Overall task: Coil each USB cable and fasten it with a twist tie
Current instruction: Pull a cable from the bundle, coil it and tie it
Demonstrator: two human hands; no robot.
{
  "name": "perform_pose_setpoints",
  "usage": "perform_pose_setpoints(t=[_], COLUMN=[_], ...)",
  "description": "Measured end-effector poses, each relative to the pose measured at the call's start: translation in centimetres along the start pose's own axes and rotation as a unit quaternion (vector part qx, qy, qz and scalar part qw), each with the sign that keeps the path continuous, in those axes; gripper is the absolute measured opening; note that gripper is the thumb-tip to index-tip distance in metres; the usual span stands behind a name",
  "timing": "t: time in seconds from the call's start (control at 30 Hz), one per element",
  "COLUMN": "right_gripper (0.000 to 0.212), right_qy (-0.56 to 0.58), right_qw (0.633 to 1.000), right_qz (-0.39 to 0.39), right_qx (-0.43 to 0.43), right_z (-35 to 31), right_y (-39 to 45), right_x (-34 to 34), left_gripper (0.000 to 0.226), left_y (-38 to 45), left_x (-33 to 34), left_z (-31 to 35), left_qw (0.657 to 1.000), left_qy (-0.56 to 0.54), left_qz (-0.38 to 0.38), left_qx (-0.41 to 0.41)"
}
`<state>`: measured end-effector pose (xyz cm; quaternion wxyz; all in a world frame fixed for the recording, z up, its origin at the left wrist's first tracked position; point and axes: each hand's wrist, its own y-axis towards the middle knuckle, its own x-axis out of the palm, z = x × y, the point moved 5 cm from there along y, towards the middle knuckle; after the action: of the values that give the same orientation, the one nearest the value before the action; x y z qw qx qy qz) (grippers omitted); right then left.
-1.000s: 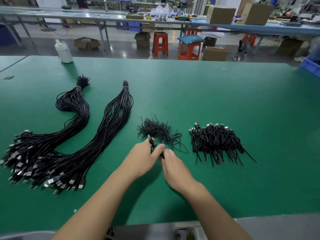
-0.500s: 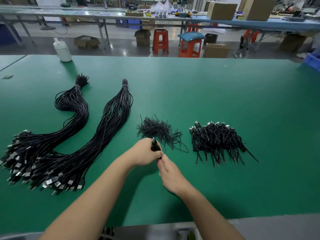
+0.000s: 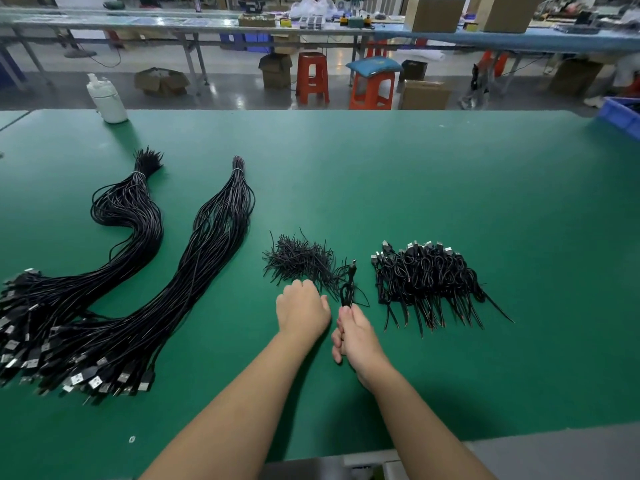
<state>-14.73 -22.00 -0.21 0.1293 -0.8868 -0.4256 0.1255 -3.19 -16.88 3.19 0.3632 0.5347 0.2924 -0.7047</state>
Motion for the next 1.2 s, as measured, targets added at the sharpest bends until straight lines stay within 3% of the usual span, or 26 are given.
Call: perform_pose_setpoints(t=[0.17,0.27,0.33,0.43,0.57,0.73,1.07,1.13,1.2], right_gripper=[0.035,0.030,0.026,0.030,0.030,0.030,0.022,0.021,0.025], right_qy=[-0.061,-0.087,-0.098,-0.165,-0.210,-0.227,-0.208,-0.183,-0.159], right_qw=[0.998,0.995,0.993,0.982,0.971,0.965,0.973,0.980,0.985], right_qz=[-0.027,-0.043,-0.055,-0.070,-0.096,-0.119,-0.081,-0.067,-0.058], right_qx=[-0.013,-0.023,-0.030,-0.055,-0.060,-0.056,-0.055,-0.043,-0.028], right_z=[-0.5,-0.9,-1.3,-1.7,-1.8,-2.0,-2.0,-2.0,-1.9], right_y=[-0.6,-0.9,-1.2,-1.5,-1.9,-2.4,-1.9,-1.7,-1.7], right_x=[0.2,0.5,0.8,1.4,1.8,2.1,2.1,2.0,2.0], left_gripper=[0.028,0.025,0.012,0.016,0.003,0.018,0.025,0.012,0.008], left_y=[0.1,-0.4,-0.6,-1.3,-2.6,-3.8,-5.0,-5.4,-6.1], left_x=[-0.4,-1.2,-1.3,-1.5,-1.6,-1.7,-2.0,-2.4,-3.3], left_z=[0.2,-1.3,-2.6,-4.7,-6.6,-6.4,-4.5,-4.0,-3.3], left_qw=[0.989,0.986,0.986,0.980,0.954,0.908,0.938,0.957,0.980], left_qy=[0.041,0.043,-0.009,-0.106,-0.255,-0.387,-0.339,-0.274,-0.120], left_qz=[-0.142,-0.159,-0.164,-0.168,-0.145,-0.135,-0.062,-0.047,0.017], left_qx=[-0.013,-0.012,-0.003,-0.015,-0.056,-0.085,0.037,0.082,0.156])
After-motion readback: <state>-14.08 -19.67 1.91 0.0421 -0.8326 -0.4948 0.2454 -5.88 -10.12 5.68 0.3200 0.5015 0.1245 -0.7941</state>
